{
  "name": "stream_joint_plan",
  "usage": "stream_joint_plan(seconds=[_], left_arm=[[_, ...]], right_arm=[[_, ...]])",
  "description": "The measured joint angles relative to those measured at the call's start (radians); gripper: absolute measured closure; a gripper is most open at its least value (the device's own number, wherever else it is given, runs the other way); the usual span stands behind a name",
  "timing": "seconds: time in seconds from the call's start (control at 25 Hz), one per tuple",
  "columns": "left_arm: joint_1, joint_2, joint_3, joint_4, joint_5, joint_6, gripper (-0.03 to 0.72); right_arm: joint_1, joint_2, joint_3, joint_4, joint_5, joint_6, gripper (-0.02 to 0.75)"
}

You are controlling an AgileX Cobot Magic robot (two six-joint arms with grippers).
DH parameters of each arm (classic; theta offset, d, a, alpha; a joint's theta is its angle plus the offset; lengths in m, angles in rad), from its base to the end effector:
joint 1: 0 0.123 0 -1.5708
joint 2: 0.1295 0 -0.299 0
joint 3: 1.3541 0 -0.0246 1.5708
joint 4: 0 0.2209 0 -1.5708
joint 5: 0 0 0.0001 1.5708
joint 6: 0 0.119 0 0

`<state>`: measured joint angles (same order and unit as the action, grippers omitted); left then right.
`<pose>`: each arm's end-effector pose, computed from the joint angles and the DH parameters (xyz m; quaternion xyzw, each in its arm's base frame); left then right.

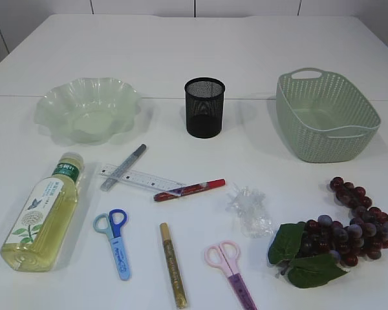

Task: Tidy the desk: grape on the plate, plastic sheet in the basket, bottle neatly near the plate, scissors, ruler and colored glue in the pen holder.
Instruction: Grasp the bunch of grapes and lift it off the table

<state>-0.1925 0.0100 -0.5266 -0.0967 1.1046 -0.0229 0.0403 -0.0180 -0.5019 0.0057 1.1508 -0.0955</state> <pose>-0.0257 -0.0055 0.2534 0.0761 0.8559 -0.1027 0.5011 -0.0280 -0.0005 0.2408 -0.0594 0.8690 -0.0107 0.4912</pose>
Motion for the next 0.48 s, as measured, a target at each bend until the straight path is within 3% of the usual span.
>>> stream_joint_plan(seconds=[0.48], left_arm=[[0.0,0.0,0.0,0.0,0.0,0.0,0.408]], right_arm=[[0.0,0.0,0.0,-0.006,0.0,0.0,0.208]])
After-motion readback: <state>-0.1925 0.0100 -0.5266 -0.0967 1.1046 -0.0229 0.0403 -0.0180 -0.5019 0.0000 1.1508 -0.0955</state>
